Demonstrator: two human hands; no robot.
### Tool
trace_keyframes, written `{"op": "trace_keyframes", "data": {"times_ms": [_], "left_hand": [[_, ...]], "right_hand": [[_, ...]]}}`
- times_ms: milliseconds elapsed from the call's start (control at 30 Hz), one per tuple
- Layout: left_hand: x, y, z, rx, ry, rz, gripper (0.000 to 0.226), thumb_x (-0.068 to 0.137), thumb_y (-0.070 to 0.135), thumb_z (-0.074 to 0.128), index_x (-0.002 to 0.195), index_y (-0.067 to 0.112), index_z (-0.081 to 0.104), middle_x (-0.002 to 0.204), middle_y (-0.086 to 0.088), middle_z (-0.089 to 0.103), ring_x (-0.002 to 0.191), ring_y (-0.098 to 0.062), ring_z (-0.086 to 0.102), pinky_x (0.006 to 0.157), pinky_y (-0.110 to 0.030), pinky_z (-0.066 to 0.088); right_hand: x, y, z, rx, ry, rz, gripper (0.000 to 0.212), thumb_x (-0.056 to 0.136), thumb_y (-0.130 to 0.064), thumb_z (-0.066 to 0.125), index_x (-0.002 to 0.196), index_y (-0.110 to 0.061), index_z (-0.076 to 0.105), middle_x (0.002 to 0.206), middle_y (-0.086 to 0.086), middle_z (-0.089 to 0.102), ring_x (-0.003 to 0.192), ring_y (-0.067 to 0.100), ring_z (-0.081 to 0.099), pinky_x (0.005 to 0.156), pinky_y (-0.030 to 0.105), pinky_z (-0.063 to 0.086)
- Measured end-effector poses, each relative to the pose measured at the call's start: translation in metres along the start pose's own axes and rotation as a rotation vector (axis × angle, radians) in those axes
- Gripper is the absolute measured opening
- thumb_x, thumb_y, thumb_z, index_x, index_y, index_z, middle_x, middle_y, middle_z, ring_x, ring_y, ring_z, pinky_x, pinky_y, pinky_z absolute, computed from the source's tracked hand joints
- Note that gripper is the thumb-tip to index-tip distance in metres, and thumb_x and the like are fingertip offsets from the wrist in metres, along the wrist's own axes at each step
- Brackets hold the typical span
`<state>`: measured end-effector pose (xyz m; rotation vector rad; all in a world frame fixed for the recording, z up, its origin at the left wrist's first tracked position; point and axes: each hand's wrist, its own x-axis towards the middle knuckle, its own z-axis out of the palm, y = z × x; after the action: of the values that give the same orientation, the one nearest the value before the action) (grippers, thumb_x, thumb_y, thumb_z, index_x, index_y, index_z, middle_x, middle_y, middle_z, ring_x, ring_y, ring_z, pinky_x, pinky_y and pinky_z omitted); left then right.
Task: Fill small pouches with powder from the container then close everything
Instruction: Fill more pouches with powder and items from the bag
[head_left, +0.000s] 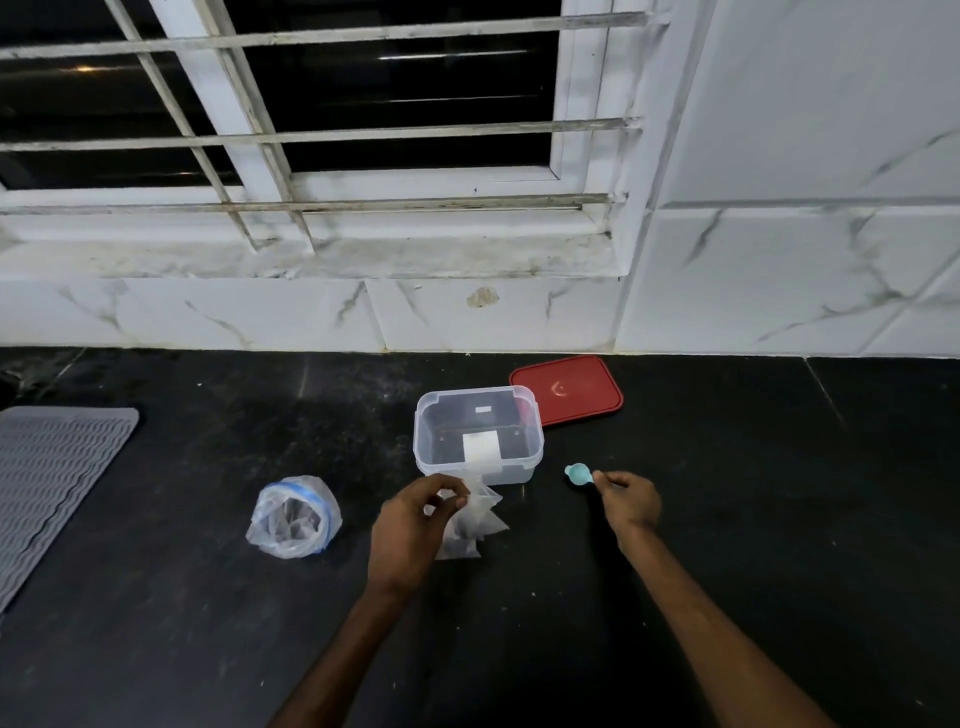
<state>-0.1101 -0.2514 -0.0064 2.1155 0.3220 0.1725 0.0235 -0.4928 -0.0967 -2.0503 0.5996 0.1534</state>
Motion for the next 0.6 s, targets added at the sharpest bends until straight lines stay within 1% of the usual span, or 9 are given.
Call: {"op": "trace_keyframes", "data": {"times_ms": [67, 100, 167, 233, 267, 333, 400, 467, 600], "left_hand": [[0.003, 0.001, -0.003, 0.001, -0.004, 0.006, 0.019, 0.088, 0.024, 0.069, 0.088, 0.044, 0.067, 0.098, 0.015, 0.071, 0.091, -0.003, 0.067, 0.083, -0.038, 0.058], [0.005, 0.002, -0.005, -0.006, -0.005, 0.016, 0.018, 0.088, 0.024, 0.068, 0.089, 0.043, 0.067, 0.097, 0.015, 0.071, 0.090, -0.004, 0.067, 0.083, -0.038, 0.059], [0.010, 0.006, -0.010, -0.050, 0.011, 0.044, 0.017, 0.088, 0.023, 0.068, 0.091, 0.039, 0.066, 0.094, 0.016, 0.071, 0.090, -0.006, 0.068, 0.082, -0.036, 0.059], [0.014, 0.011, -0.014, -0.106, 0.035, 0.065, 0.019, 0.087, 0.018, 0.069, 0.092, 0.036, 0.067, 0.093, 0.017, 0.071, 0.091, -0.005, 0.068, 0.082, -0.034, 0.059], [0.018, 0.014, -0.017, -0.136, 0.047, 0.073, 0.020, 0.087, 0.015, 0.069, 0.093, 0.035, 0.067, 0.094, 0.017, 0.071, 0.091, -0.005, 0.068, 0.082, -0.034, 0.059], [0.025, 0.018, -0.021, -0.207, 0.069, 0.075, 0.020, 0.086, 0.011, 0.070, 0.092, 0.029, 0.068, 0.093, 0.013, 0.072, 0.088, -0.009, 0.069, 0.081, -0.036, 0.059], [0.031, 0.022, -0.026, -0.253, 0.091, 0.091, 0.017, 0.085, 0.008, 0.070, 0.092, 0.024, 0.069, 0.091, 0.009, 0.073, 0.086, -0.013, 0.069, 0.078, -0.038, 0.059], [0.037, 0.026, -0.034, -0.284, 0.099, 0.111, 0.016, 0.086, 0.007, 0.070, 0.092, 0.021, 0.070, 0.089, 0.008, 0.073, 0.084, -0.014, 0.070, 0.073, -0.036, 0.060], [0.043, 0.029, -0.053, -0.314, 0.111, 0.167, 0.017, 0.086, 0.004, 0.070, 0.091, 0.019, 0.069, 0.087, 0.008, 0.072, 0.082, -0.012, 0.069, 0.068, -0.022, 0.055]], "right_hand": [[-0.003, -0.001, 0.002, -0.201, 0.032, -0.047, 0.025, 0.084, -0.036, 0.071, 0.102, -0.018, 0.076, 0.115, 0.008, 0.067, 0.108, 0.028, 0.059, 0.089, 0.039, 0.051], [-0.007, -0.003, 0.000, -0.290, 0.055, -0.063, 0.028, 0.084, -0.039, 0.071, 0.107, -0.022, 0.073, 0.124, 0.007, 0.059, 0.116, 0.030, 0.052, 0.093, 0.044, 0.048], [-0.018, -0.014, -0.004, -0.368, 0.120, -0.175, 0.033, 0.085, -0.041, 0.069, 0.114, -0.026, 0.066, 0.131, 0.004, 0.048, 0.121, 0.028, 0.045, 0.094, 0.049, 0.042], [-0.033, -0.039, -0.007, -0.240, 0.081, -0.399, 0.026, 0.086, -0.037, 0.070, 0.108, -0.023, 0.070, 0.118, 0.000, 0.059, 0.109, 0.020, 0.056, 0.091, 0.042, 0.048], [-0.042, -0.054, -0.006, -0.095, -0.011, -0.502, 0.020, 0.086, -0.032, 0.071, 0.101, -0.020, 0.073, 0.105, -0.002, 0.065, 0.097, 0.013, 0.062, 0.085, 0.036, 0.052], [-0.068, -0.085, -0.006, 0.112, -0.263, -0.592, 0.011, 0.086, -0.023, 0.073, 0.095, -0.016, 0.075, 0.090, -0.007, 0.071, 0.081, 0.002, 0.064, 0.076, 0.022, 0.051], [-0.088, -0.106, -0.004, 0.160, -0.431, -0.648, 0.010, 0.084, -0.021, 0.075, 0.094, -0.018, 0.075, 0.090, -0.009, 0.073, 0.082, 0.000, 0.064, 0.073, 0.012, 0.047], [-0.100, -0.117, 0.002, 0.133, -0.478, -0.702, 0.012, 0.082, -0.022, 0.077, 0.094, -0.020, 0.074, 0.093, -0.012, 0.073, 0.087, 0.000, 0.065, 0.074, 0.008, 0.046], [-0.113, -0.129, 0.015, 0.156, -0.399, -0.795, 0.008, 0.083, -0.017, 0.076, 0.090, -0.013, 0.075, 0.088, -0.008, 0.072, 0.085, 0.005, 0.065, 0.075, 0.008, 0.046]]}}
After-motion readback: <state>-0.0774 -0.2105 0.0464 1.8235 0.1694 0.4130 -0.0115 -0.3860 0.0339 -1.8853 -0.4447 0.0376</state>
